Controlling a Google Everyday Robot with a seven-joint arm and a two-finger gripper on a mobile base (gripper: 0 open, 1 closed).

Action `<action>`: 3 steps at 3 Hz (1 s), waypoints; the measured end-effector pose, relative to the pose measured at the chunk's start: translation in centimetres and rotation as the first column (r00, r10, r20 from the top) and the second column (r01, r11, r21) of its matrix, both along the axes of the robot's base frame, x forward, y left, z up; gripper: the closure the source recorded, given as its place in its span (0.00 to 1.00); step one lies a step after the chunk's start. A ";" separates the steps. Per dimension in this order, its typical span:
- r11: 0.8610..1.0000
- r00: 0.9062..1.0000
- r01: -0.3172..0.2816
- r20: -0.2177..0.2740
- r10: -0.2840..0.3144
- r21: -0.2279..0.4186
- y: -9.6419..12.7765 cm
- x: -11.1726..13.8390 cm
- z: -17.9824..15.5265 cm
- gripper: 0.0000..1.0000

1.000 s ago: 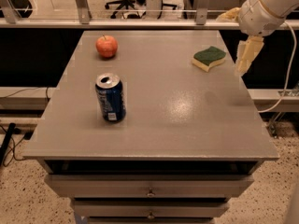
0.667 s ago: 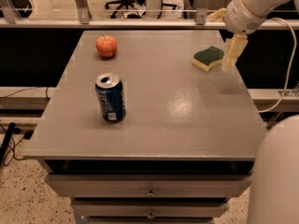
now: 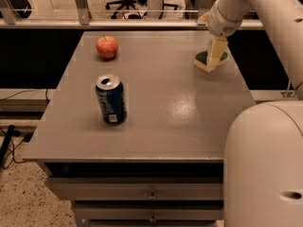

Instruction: Move sponge near pepsi can

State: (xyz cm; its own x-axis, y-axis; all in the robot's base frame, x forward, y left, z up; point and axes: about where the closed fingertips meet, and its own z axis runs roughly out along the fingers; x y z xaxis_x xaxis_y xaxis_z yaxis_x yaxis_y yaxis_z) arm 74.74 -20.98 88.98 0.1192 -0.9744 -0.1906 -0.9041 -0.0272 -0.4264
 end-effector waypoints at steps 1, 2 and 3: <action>0.995 1.000 0.003 -0.016 -0.005 -0.105 0.4 1.1 -2.1 0.00; 0.978 0.998 0.013 -0.055 -0.025 -0.206 -0.1 1.5 -3.8 0.00; 0.962 0.995 0.024 -0.082 -0.048 -0.273 -1.1 1.8 -4.3 0.00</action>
Offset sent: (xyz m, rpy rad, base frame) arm 0.0191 -0.0107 -0.0466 -0.3383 0.1090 -0.0434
